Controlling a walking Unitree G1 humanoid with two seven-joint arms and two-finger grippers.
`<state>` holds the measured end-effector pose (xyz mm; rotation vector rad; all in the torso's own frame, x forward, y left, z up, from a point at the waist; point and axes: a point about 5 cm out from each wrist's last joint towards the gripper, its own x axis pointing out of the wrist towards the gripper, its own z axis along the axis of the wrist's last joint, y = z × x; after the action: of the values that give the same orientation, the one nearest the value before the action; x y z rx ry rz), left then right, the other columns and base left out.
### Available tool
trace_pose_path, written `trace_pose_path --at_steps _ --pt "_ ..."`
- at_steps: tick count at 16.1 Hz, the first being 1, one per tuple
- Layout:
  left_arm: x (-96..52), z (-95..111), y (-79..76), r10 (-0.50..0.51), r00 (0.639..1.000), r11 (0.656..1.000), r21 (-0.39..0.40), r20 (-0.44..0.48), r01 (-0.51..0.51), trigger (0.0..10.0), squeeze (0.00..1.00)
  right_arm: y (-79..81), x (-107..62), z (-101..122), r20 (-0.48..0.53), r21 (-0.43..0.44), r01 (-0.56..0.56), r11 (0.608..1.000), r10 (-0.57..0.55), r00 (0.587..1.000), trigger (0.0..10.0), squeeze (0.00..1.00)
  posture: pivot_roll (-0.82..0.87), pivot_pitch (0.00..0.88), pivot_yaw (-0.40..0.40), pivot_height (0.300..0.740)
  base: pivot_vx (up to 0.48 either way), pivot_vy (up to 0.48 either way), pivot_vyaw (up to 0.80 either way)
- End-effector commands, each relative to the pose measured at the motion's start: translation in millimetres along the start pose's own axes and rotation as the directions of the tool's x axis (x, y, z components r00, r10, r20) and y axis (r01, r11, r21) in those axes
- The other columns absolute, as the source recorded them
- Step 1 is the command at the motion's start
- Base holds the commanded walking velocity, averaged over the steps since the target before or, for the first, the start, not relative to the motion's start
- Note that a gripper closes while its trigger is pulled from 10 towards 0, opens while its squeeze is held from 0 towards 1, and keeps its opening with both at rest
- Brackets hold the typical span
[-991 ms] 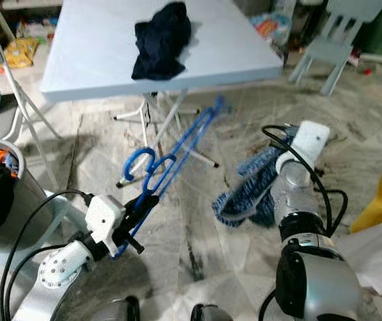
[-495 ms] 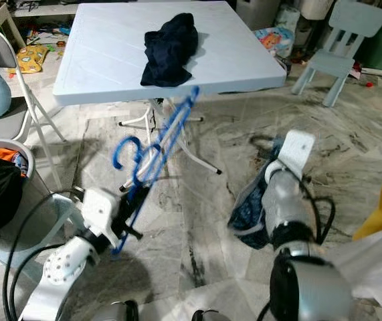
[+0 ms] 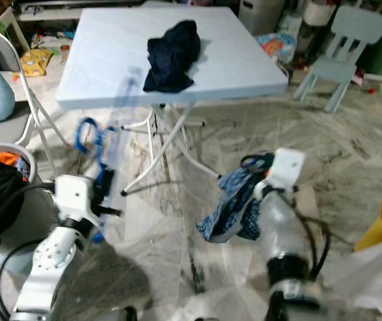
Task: Hang hanger
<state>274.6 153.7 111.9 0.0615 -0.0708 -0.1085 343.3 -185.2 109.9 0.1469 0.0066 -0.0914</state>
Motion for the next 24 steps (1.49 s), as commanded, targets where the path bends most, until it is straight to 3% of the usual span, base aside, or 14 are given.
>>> trace_pose_path --at_steps 1,3,6,7,8,9,11,13,17,19,20,24 --pt "-0.5 -2.4 3.1 0.031 0.999 0.999 0.019 -0.011 -0.030 0.0 0.00 7.3 1.2 10.7 0.037 0.004 -0.035 0.999 0.035 0.999 0.0 0.00 0.05 0.049 -0.049 0.740 0.349 0.000 0.00" --pt "-1.5 -5.3 -1.2 0.036 0.999 0.999 -0.003 -0.023 -0.036 0.0 0.00 24.5 -6.8 10.2 0.046 0.032 -0.081 0.996 0.080 0.996 0.0 0.00 0.05 0.043 -0.042 0.740 0.360 0.000 0.00" --pt "1.3 -7.9 -3.1 0.063 0.997 0.998 0.004 -0.047 -0.063 0.2 0.00 35.2 -16.6 6.8 0.052 0.046 -0.148 0.988 0.146 0.988 0.0 0.00 0.05 0.038 -0.033 0.740 0.338 0.000 0.00" --pt "2.1 -9.3 -2.9 0.065 0.997 0.998 0.008 -0.052 -0.065 1.3 0.00 34.4 -20.5 5.3 0.059 0.014 -0.167 0.986 0.166 0.984 0.0 0.00 0.05 0.036 -0.029 0.740 0.000 0.000 0.00" --pt "1.7 -11.1 -2.1 0.062 0.997 0.998 0.013 -0.055 -0.061 1.3 0.00 31.6 -23.3 2.3 0.057 0.005 -0.170 0.985 0.169 0.984 0.0 0.00 0.05 0.034 -0.023 0.740 0.000 0.000 0.00" --pt "-0.5 -14.1 -0.4 0.064 0.996 0.998 0.021 -0.059 -0.063 2.7 0.00 26.4 -26.2 -0.8 0.048 0.006 -0.160 0.987 0.159 0.986 0.0 0.00 0.05 0.030 -0.020 0.740 0.244 0.000 0.00" --pt "-4.4 -18.7 2.5 0.055 0.996 0.998 0.031 -0.069 -0.053 2.0 0.00 17.9 -33.0 -2.8 0.041 -0.003 -0.150 0.989 0.150 0.988 0.0 0.00 0.05 0.024 -0.008 0.740 0.367 0.000 0.00" --pt "-4.9 -20.3 3.9 0.063 0.995 0.998 0.028 -0.079 -0.061 4.0 0.00 14.2 -36.6 -4.0 0.034 0.013 -0.153 0.988 0.153 0.988 0.0 0.00 0.05 0.017 0.000 0.740 0.414 0.000 0.00" --pt "-4.8 -20.5 4.6 0.069 0.994 0.997 0.036 -0.081 -0.066 5.0 0.00 11.6 -36.5 -4.3 0.026 -0.011 -0.139 0.990 0.139 0.990 0.0 0.00 0.05 0.009 0.005 0.740 0.377 0.000 0.00" --pt "-5.1 -20.4 5.1 0.077 0.994 0.996 0.048 -0.074 -0.074 8.8 0.00 11.6 -36.2 -3.6 0.024 -0.015 -0.139 0.990 0.139 0.990 0.0 0.00 0.06 0.010 0.002 0.740 0.369 0.000 0.00" --pt "-5.1 -20.5 4.9 0.076 0.994 0.996 0.047 -0.072 -0.073 10.0 0.00 12.2 -35.9 -3.3 0.020 -0.027 -0.143 0.989 0.143 0.989 10.0 0.00 0.06 0.009 0.000 0.740 0.379 0.292 0.00" --pt "-4.6 -21.7 2.7 0.054 0.995 0.999 0.007 -0.087 -0.053 10.0 0.00 17.6 -31.8 0.0 0.009 -0.077 -0.154 0.985 0.155 0.988 10.0 0.00 0.05 0.012 -0.005 0.740 0.368 0.296 0.00"
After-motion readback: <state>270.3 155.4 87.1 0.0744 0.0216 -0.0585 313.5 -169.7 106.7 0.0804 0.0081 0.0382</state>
